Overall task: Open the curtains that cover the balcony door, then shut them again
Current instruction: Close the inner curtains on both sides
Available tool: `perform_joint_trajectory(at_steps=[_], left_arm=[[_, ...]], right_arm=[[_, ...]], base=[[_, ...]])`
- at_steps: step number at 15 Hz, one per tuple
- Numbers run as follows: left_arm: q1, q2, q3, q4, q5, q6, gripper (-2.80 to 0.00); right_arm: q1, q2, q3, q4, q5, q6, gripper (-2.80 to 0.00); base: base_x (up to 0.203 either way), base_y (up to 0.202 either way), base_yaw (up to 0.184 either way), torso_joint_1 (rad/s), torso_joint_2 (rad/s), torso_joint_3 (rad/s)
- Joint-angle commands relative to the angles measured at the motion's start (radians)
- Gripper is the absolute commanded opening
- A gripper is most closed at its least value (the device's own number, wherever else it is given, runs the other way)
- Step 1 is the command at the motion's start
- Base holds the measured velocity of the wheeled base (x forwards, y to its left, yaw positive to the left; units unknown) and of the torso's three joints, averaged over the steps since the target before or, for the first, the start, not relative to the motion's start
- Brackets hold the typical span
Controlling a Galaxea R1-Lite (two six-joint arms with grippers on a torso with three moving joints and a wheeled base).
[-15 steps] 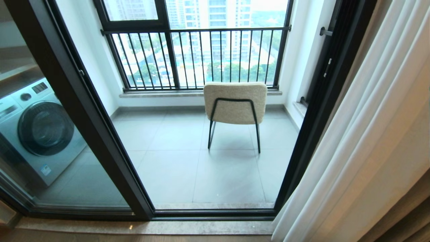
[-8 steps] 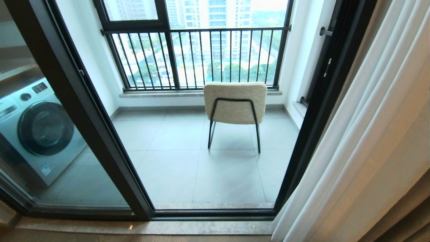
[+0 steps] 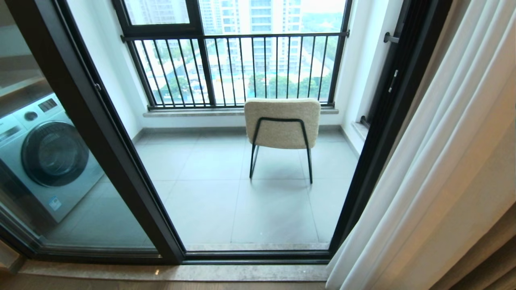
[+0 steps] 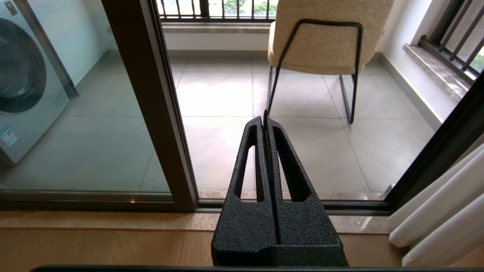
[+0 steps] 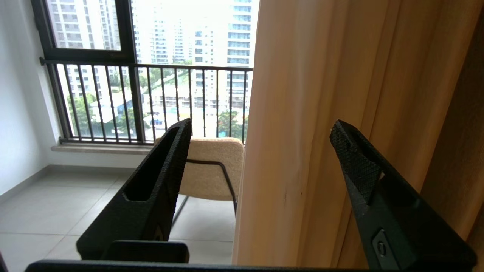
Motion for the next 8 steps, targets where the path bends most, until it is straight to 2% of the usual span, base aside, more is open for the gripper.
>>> perform_joint_trajectory(at_steps=[1, 8], left_arm=[[0.0, 0.0, 0.0, 0.0, 0.0, 0.0, -2.8], [0.0, 0.0, 0.0, 0.0, 0.0, 0.0, -2.8]], right_arm=[[-0.008, 0.071, 0.0, -0.037, 0.0, -0.02, 0.0], [-0.073, 0.268, -0.001, -0.223, 0.0, -0.054, 0.0]], base=[[0.0, 0.0, 0.0, 0.0, 0.0, 0.0], [0.0, 0.0, 0.0, 0.0, 0.0, 0.0]])
